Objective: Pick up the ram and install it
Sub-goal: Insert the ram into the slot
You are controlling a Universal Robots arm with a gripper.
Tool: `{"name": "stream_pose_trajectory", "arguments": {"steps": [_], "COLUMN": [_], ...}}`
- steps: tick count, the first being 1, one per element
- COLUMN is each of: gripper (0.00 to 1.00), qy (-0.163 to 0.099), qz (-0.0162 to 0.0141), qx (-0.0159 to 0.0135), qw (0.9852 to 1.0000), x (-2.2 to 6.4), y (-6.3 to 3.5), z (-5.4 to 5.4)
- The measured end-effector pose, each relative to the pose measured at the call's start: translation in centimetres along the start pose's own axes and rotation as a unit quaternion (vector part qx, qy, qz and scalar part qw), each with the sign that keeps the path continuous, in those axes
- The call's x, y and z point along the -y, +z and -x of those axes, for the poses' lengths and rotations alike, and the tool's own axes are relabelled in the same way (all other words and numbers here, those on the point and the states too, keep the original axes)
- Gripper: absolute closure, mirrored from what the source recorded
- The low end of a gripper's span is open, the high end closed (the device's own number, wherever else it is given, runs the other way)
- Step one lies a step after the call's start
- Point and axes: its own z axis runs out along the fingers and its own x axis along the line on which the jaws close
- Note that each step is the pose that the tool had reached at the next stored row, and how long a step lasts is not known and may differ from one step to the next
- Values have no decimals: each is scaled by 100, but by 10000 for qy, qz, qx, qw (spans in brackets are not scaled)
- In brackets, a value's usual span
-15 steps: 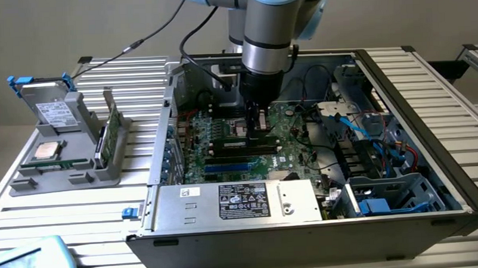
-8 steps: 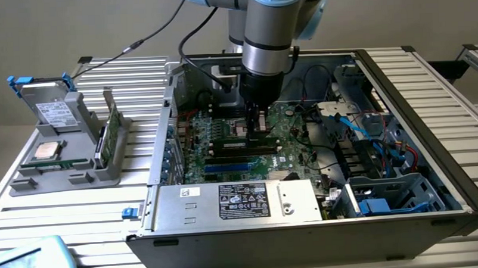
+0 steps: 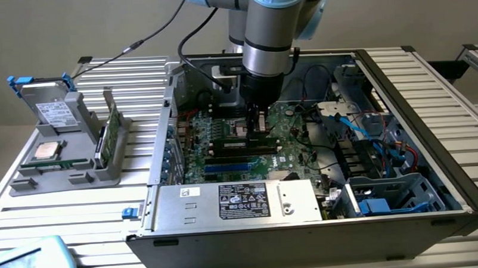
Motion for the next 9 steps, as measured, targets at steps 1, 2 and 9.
{"name": "stream_pose_trajectory", "arguments": {"steps": [1,2,9], "gripper": [86,86,86], "qy": [0,0,-3], "qz": [0,0,1], "qx": [-3,-5,-33], "qw": [10000,10000,10000], "x": [0,0,0], "y": [0,0,0], "z": [0,0,0]}}
